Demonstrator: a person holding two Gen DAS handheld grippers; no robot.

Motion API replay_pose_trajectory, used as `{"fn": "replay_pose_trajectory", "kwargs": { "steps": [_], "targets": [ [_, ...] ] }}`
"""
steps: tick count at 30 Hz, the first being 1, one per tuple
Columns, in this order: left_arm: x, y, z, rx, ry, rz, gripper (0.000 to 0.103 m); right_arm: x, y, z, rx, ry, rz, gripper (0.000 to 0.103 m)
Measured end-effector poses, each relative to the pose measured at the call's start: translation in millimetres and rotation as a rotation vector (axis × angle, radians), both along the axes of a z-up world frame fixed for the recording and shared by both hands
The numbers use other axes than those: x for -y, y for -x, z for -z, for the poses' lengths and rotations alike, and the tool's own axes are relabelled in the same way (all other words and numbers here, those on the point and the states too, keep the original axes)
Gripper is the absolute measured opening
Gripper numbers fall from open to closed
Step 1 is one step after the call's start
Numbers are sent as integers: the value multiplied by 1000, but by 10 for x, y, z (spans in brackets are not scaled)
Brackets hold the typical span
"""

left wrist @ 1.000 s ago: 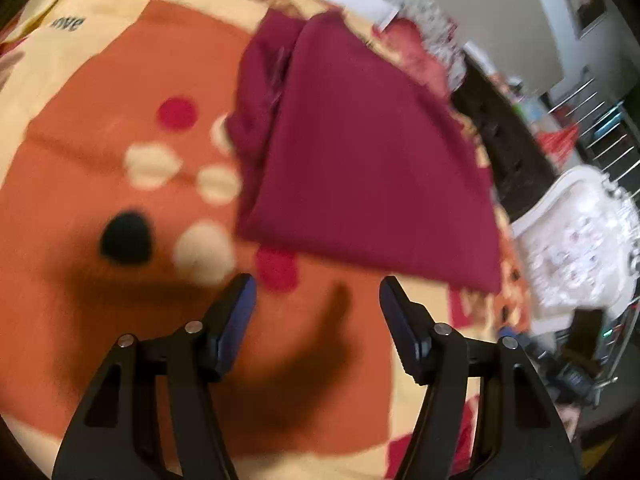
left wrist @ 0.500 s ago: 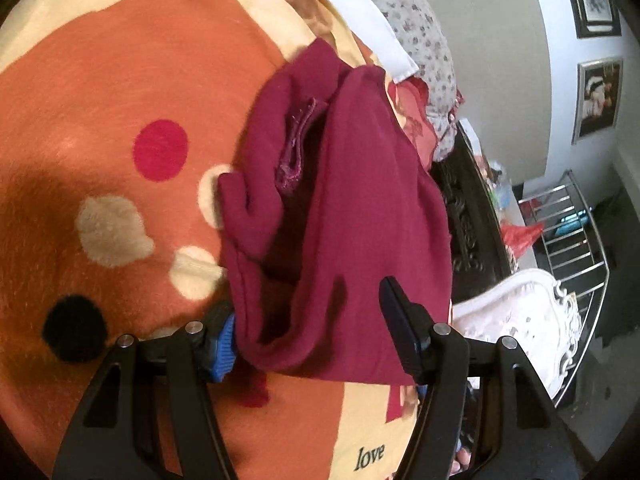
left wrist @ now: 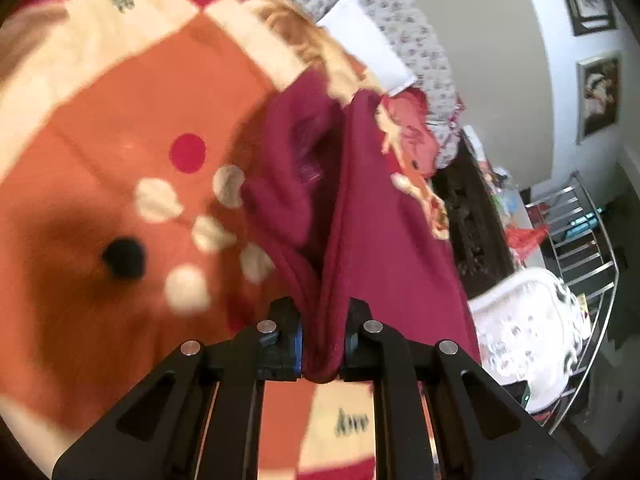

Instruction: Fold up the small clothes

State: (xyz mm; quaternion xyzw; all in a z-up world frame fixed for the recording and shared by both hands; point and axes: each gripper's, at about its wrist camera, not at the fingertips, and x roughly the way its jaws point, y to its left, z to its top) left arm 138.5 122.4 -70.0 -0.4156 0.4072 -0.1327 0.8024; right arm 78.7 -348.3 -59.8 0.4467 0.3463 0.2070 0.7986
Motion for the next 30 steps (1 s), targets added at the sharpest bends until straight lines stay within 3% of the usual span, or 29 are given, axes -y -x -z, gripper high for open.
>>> {"fn": "replay_pose_trajectory", "kwargs": {
  "steps": [4,7,9,11,13,15,17,19,21,23,24,26,28,30],
  "targets": [
    [-73,477,19,-25,28,29,10,99,471,-19,-86,-4,-26,10],
    [-3,661,223,-60,-43,64,11,168,716,235,-183,15,-39,11],
    [15,733,402,-95,-32,68,14,309,797,340,-256,19,25,14],
    [21,764,458,-92,-27,65,17,428,867,283,-266,-1,74,19],
    [44,785,456,-79,-42,68,25,469,916,-13,-222,154,144,25],
    [50,798,447,-56,-92,65,32,320,915,-433,-116,319,143,28],
    [55,797,474,-54,-118,54,34,25,834,-757,-37,471,87,39],
    [76,795,485,-43,-131,49,34,-524,638,-1018,38,607,-57,54],
    [111,821,491,-19,-162,44,34,-1141,364,-1131,75,656,-252,56],
    [112,875,520,27,-182,39,34,-1717,47,-1153,97,614,-435,57],
    [116,896,540,47,-190,36,34,-2010,-128,-1123,80,586,-512,57],
    [137,955,579,97,-214,36,29,-2427,-486,-1018,9,528,-563,57],
    [157,963,598,111,-217,30,25,-2853,-875,-755,-118,476,-661,59],
    [132,953,625,110,-203,26,23,-3204,-1130,-526,-212,523,-703,59]
  ]
}}
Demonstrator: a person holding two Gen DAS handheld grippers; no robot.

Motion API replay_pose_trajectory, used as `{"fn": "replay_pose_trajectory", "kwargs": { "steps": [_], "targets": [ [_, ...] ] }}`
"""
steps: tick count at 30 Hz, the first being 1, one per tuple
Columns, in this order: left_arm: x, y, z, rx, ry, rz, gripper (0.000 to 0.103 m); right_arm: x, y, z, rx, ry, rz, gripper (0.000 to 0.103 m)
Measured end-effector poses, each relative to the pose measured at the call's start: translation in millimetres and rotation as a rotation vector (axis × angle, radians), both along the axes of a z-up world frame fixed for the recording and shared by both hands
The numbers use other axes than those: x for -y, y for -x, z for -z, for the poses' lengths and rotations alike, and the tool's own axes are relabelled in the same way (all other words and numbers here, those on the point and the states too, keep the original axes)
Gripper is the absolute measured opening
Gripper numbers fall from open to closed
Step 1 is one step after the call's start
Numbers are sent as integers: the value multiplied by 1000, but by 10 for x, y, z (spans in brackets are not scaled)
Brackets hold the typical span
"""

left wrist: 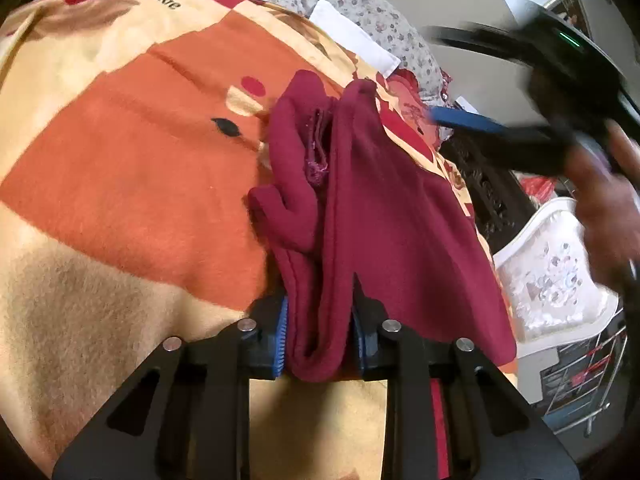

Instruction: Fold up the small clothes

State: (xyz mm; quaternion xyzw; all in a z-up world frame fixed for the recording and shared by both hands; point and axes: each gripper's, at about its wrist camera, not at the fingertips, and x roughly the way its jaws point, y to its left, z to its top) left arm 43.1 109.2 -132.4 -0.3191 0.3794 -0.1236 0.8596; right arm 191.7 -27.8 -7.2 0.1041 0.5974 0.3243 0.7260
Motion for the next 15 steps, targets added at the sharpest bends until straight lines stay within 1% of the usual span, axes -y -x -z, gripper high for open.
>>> {"fn": "replay_pose_trajectory", "kwargs": {
  "steps": [1,3,5,6,8,9,10,12,14,15],
  "targets": [
    [3,-5,8,4,-1,2,23,-149,-98,92,-7,54,-9,59],
    [3,8,25,15,-5,8,23,-312,-198,237,-9,158,21,59],
    [-13,13,46,18,11,12,23,-469,-291,368,-34,202,26,59],
    [-24,10,61,18,23,13,24,-539,-318,406,-32,225,20,59],
    [-57,11,85,19,41,16,24,-682,-324,499,-4,311,0,60],
    [-68,11,92,20,46,17,24,-760,-351,525,5,336,-14,60],
    [-73,11,96,21,47,17,24,-839,-411,577,10,364,-27,64],
    [-74,14,94,22,43,18,24,-960,-424,645,26,422,-61,69],
    [-103,20,101,23,45,18,24,-1027,-448,693,43,467,-89,69],
    [-100,25,93,23,44,15,20,-1023,-451,710,47,474,-95,65]
  ]
}}
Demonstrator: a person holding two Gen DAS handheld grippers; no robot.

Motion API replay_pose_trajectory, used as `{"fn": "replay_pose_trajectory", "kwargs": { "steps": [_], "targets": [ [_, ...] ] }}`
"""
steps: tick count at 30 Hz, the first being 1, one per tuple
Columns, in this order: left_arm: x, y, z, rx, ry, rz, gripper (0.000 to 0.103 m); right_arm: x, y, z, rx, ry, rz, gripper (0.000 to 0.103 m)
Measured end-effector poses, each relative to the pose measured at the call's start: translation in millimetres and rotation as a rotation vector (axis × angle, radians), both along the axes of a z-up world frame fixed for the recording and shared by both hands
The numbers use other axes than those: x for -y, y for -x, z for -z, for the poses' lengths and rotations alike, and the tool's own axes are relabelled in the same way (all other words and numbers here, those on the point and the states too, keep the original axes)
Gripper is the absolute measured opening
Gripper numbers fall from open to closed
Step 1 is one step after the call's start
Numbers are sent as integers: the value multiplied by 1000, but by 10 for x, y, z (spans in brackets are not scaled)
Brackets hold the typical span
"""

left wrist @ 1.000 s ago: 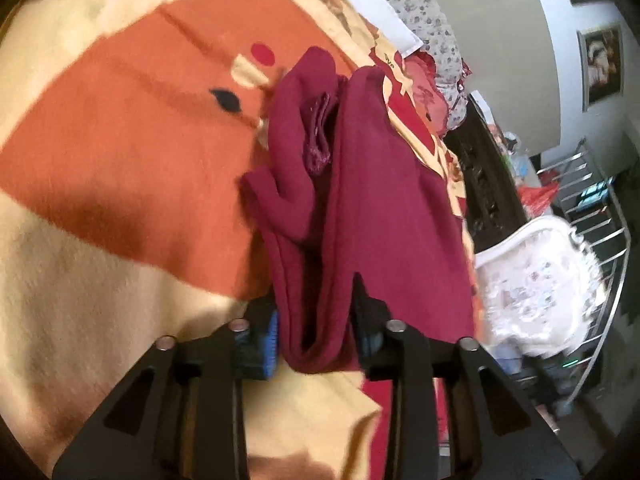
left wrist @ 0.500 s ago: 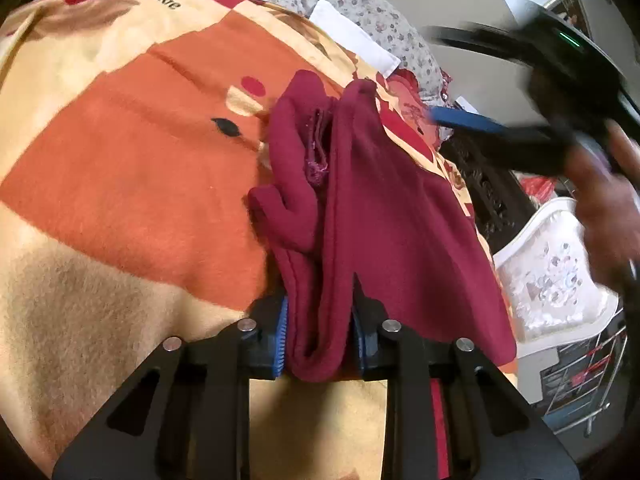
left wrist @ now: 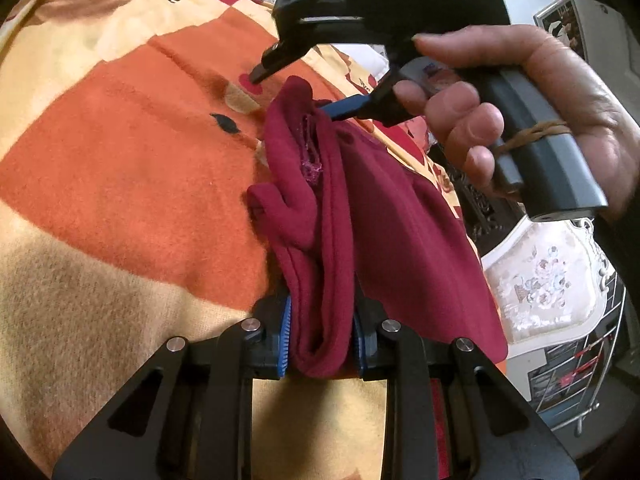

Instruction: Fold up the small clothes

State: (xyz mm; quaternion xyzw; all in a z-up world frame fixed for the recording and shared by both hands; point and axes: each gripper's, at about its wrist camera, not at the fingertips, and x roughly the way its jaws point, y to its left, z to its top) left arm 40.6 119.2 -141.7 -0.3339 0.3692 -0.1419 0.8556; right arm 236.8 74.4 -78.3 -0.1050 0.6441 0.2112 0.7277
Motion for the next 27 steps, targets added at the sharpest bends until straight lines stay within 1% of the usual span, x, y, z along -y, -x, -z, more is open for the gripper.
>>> {"fn": "replay_pose_trajectory", "kwargs": {
  "steps": [1,2,4,5,7,10,14,16,17,18,19,20,22,25,27],
  "targets": [
    [0,3,-11,-2,-4,-1,20,20,-4,7,10,19,-7,48],
    [3,7,-23,-4,-6,0,16,78,-19,2,23,34,2,37],
    [37,11,-80,-9,0,4,13,196,-39,-34,9,-20,-11,16],
    [34,32,-129,-7,5,4,12,289,-35,-102,18,-52,-21,14],
    [26,70,-247,1,6,6,12,532,-41,-277,21,-139,-21,12],
    [167,132,-558,59,-23,30,11,965,-64,-547,30,-236,-5,11],
    [653,114,-1010,148,-101,127,11,1518,-81,-870,51,-303,36,11],
    [925,94,-1155,181,-123,169,11,1987,-83,-1055,68,-337,73,11],
    [1077,85,-1218,195,-129,192,11,2116,-85,-1116,76,-341,88,11],
    [1241,75,-1268,206,-128,218,11,2356,-90,-1171,85,-351,106,11],
    [1410,62,-1296,211,-129,244,11,2623,-93,-1212,95,-364,130,11],
    [1562,36,-1307,209,-130,263,11,2743,-89,-1232,98,-369,144,11],
    [1897,-13,-1291,195,-137,301,11,3160,-69,-1229,109,-374,183,10],
    [2353,-87,-1160,145,-151,350,11,3613,-55,-1133,109,-364,225,9],
    [2593,-115,-1093,127,-180,372,11,3867,-68,-986,101,-365,254,9]
  ]
}}
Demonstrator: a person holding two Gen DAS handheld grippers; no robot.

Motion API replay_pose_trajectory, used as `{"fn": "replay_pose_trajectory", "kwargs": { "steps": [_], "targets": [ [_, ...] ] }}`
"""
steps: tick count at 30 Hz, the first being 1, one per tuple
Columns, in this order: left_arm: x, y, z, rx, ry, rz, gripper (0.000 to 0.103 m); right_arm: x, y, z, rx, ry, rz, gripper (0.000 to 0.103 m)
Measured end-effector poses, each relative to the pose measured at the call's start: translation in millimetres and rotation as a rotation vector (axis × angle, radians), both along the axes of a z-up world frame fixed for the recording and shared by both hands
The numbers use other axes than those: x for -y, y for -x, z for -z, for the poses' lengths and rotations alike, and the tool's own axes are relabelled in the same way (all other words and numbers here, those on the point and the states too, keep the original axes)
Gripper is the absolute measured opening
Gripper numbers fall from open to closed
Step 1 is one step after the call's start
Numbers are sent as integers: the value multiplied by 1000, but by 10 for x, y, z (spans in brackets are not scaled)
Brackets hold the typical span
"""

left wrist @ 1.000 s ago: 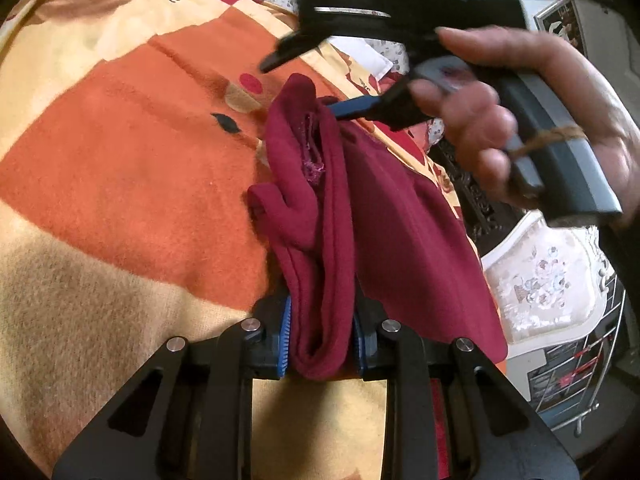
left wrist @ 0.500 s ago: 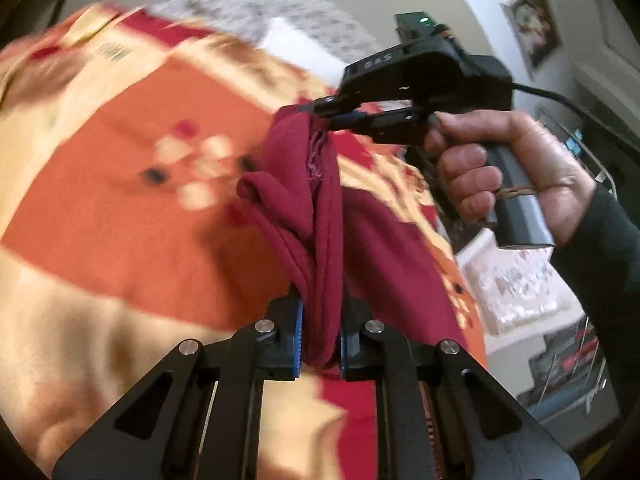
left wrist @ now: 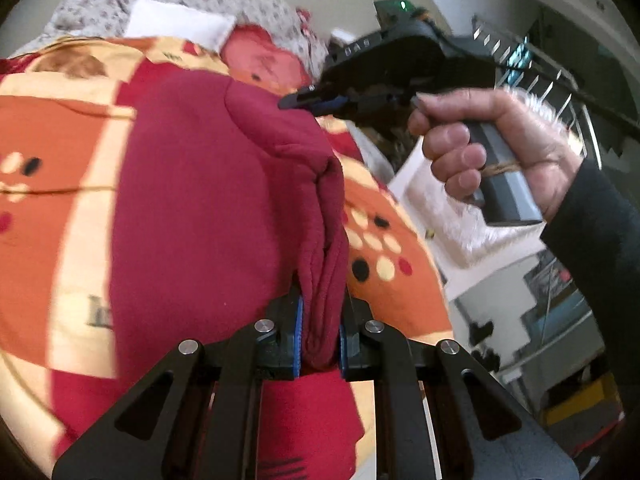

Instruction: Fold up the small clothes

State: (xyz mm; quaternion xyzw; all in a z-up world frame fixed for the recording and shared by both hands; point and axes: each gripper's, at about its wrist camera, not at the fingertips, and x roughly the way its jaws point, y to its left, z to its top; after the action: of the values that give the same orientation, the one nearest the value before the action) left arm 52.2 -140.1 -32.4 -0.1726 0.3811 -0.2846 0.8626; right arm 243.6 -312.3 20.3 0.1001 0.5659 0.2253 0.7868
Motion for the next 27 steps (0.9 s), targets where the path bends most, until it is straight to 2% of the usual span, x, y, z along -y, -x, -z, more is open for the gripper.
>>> {"fn": "replay_pose_trajectory", "kwargs": {
  "steps": [5,8,10,12,15,19,20,21,23,25,26,27],
  "targets": [
    [262,-38,317,-75,-85,-9,14,251,-27,347,30,8,45,9],
    [230,59,386,-118,-81,30,19,399,-28,595,54,73,134,9],
    [166,171,339,-113,-75,69,19,499,51,632,87,72,179,9],
    [26,296,273,-117,-51,94,19,561,189,518,146,42,185,9],
    [-275,463,168,-113,-52,81,19,553,531,215,276,-25,108,9],
    [-697,499,-70,-17,-53,-35,20,265,1199,-110,451,-84,-151,10],
    [-748,427,-71,-18,-59,-69,19,163,1336,-120,468,-90,-215,11],
    [-794,349,-46,-28,-58,-86,19,38,1476,-89,473,-79,-286,11],
    [-755,176,119,-70,-82,-80,19,-214,1684,84,474,59,-373,11],
    [-677,69,404,-169,-87,-68,19,-306,1696,355,448,200,-367,11],
    [-633,36,550,-199,-91,-65,19,-288,1642,523,406,237,-340,11],
    [-600,45,630,-186,-94,-65,15,-235,1576,723,347,244,-318,11]
  ]
}}
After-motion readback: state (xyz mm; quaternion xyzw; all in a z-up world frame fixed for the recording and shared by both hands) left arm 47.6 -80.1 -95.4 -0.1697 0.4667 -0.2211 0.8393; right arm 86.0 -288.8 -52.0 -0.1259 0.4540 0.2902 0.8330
